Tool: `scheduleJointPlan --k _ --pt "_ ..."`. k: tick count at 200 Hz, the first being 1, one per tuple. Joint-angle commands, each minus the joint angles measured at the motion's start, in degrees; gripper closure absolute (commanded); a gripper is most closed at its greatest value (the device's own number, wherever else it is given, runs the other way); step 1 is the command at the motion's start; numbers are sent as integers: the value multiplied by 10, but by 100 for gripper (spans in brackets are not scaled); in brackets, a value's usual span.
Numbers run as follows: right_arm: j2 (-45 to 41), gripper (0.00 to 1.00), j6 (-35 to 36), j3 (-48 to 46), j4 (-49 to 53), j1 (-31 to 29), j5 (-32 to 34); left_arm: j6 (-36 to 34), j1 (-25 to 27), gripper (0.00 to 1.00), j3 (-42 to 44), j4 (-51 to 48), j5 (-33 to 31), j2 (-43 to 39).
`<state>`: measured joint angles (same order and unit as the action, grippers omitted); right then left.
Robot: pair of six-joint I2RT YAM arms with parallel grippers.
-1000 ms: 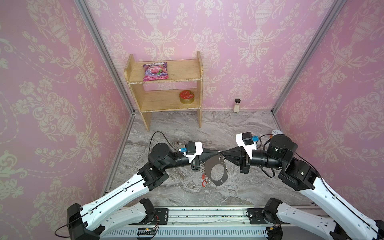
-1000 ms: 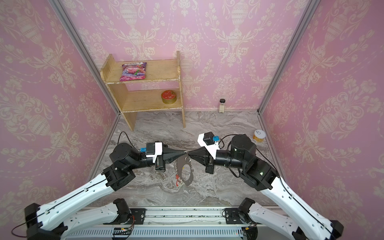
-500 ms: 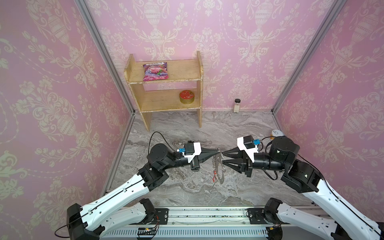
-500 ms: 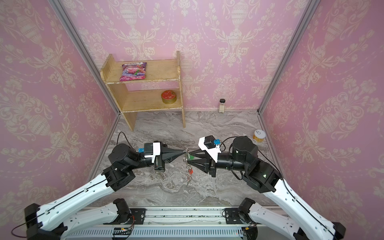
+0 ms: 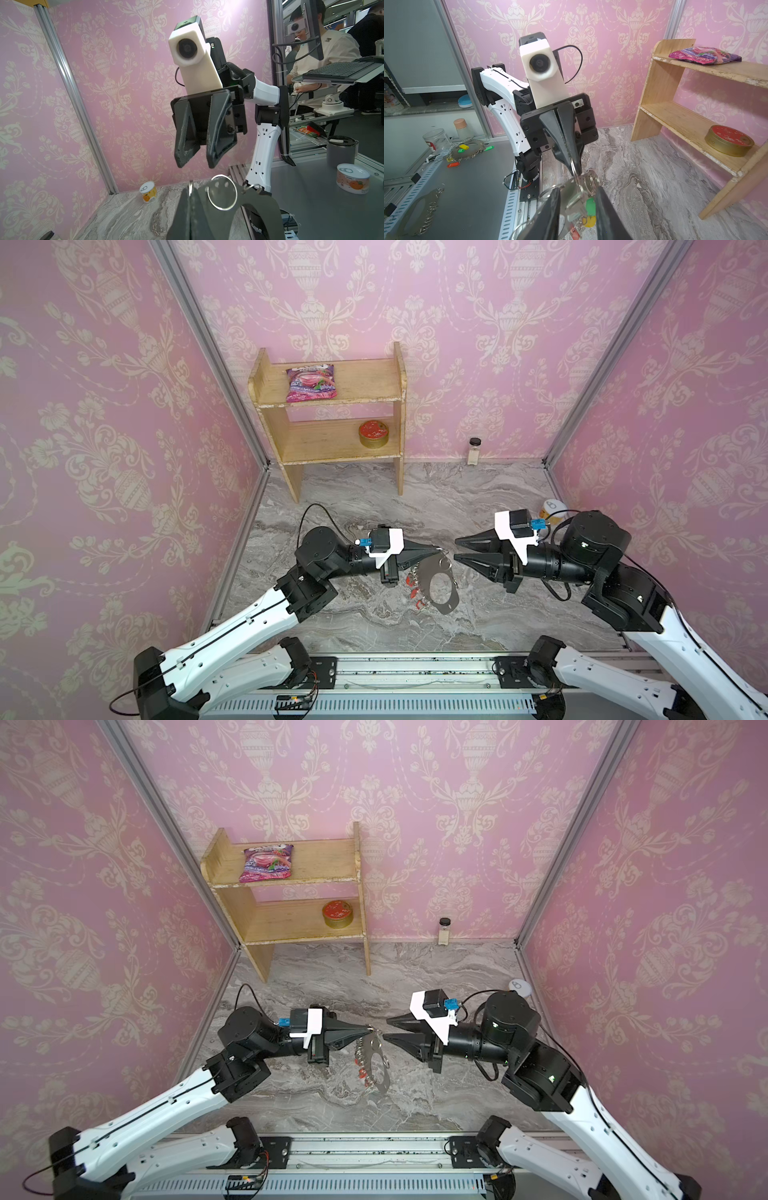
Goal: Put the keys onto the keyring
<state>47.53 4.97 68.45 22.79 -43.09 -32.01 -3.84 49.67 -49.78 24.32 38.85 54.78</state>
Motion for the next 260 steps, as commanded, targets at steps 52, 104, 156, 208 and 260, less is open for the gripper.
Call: scheduleJointPlan --k 52,104,156,208,260 --pt "25 74 3 8 -20 7 -52 14 -1 100 -23 16 21 -8" --pt "35 76 -22 -6 -45 8 -70 14 -1 100 -22 26 19 -8" --pt "33 79 -32 -30 -53 7 -68 13 -1 100 -22 27 14 -14" --pt "30 83 -43 -37 -68 7 -69 14 -1 100 -20 32 12 -14" --pt "30 92 -58 -48 -102 7 -83 14 -1 100 -20 33 13 -8"
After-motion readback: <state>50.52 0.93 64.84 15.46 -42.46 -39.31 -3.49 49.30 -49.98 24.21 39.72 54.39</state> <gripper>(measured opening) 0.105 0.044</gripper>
